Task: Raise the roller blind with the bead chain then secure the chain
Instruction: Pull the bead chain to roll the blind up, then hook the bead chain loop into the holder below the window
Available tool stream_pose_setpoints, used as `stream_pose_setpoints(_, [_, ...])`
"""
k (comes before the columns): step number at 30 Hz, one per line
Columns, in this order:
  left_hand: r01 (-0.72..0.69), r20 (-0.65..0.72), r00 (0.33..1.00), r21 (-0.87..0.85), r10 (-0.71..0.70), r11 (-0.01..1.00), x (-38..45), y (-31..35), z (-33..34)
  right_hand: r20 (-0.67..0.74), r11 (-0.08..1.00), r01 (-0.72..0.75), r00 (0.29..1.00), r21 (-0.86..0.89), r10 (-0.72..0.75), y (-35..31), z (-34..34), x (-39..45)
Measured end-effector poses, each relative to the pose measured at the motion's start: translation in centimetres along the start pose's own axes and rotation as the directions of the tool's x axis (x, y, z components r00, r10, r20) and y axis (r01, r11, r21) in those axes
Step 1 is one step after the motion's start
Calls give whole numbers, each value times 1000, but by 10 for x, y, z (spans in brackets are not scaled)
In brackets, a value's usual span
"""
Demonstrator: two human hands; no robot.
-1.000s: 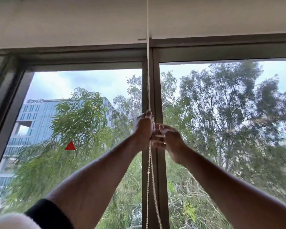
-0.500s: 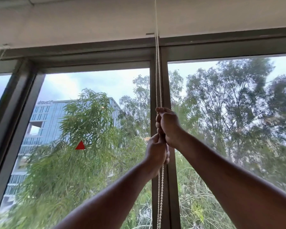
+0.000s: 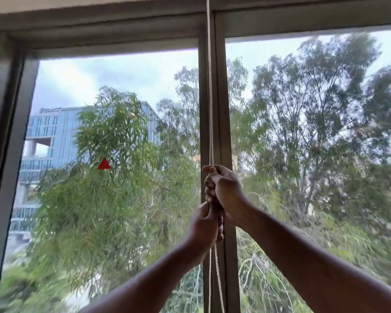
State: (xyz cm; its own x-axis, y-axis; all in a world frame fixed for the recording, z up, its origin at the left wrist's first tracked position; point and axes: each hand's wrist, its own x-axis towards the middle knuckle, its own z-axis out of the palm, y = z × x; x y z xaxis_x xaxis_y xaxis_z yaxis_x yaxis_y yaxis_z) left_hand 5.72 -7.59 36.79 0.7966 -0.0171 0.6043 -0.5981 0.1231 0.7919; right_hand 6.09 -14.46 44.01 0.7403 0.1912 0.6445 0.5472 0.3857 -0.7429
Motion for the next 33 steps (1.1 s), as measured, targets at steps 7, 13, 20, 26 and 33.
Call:
stream_pose_setpoints(7, [48,-57,997,114,-42,992,-46,-88,-20,47,996,-83,996,26,81,69,-27,-59])
stream_pose_setpoints(13, [164,-65,986,219,-154,962,-89,-153,-25,22,985,-170,985,-2,170,128,-48,-105])
stream_pose_setpoints(20, [304,-164,949,240,-270,922,-130,-211,-19,-8,958,-288,958,-1,288,195,-75,-133])
stream_pose_setpoints(26, [382,-202,924,425,-325,821,-172,-263,-26,15,915,-399,916,-60,401,257,-93,-166])
stream_pose_setpoints(33, [514,-287,858,483,-426,709,-213,-309,-35,31,820,-568,821,-66,571,320,-105,-199])
